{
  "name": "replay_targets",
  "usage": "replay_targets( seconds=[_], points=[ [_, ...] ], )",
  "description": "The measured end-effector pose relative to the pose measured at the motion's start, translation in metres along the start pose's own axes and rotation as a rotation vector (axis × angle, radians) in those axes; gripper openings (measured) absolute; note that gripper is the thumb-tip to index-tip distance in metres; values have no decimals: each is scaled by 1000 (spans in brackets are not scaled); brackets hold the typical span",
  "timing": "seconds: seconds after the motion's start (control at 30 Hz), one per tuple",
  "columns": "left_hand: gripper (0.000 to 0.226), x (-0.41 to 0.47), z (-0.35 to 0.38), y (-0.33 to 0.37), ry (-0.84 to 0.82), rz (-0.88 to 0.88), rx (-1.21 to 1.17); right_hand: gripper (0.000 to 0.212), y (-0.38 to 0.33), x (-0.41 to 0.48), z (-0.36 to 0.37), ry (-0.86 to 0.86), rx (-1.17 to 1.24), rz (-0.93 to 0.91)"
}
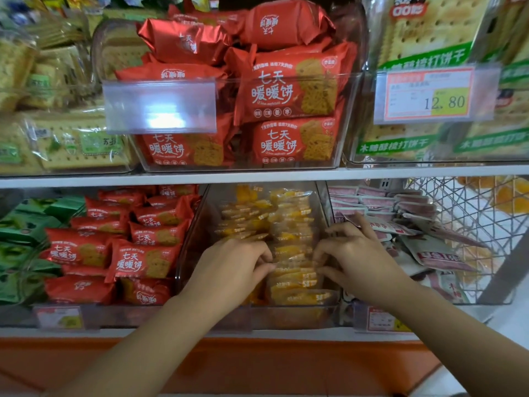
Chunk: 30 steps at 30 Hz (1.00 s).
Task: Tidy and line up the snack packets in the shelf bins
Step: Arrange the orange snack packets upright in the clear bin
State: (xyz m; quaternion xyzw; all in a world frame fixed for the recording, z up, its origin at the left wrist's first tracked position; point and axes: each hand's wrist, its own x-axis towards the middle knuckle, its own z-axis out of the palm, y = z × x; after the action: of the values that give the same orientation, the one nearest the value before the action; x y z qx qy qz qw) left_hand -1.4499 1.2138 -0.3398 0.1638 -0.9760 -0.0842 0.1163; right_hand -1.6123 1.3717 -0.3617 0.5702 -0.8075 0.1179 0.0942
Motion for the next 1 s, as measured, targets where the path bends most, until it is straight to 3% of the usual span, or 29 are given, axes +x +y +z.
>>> replay_targets(
  seconds=[0.13,0.23,0.37,0.6,0.73,0.83,1.0],
  points=[
    [55,0,3,9,-247,-131,-102,9,-3,1,-4,-94,-49,-6],
    [67,6,7,12,-344,-210,-186,7,-5,1,-4,-21,-90,-75],
    [71,11,8,10,-410,-267,-252,25,-1,-1,-4,83,-124,-104],
    [75,3,10,4,-365,-325,-424,33,-9,-5,5,-4,-181,-129],
    [82,2,14,3,-373,-367,-604,19,1,-6,-1,33,62,-61],
    [92,1,18,4,-362,-382,-680,29,10,-9,-5,136,335,162],
    [84,0,26,10,-351,-398,-805,44,9,-22,4,138,445,313]
  ],
)
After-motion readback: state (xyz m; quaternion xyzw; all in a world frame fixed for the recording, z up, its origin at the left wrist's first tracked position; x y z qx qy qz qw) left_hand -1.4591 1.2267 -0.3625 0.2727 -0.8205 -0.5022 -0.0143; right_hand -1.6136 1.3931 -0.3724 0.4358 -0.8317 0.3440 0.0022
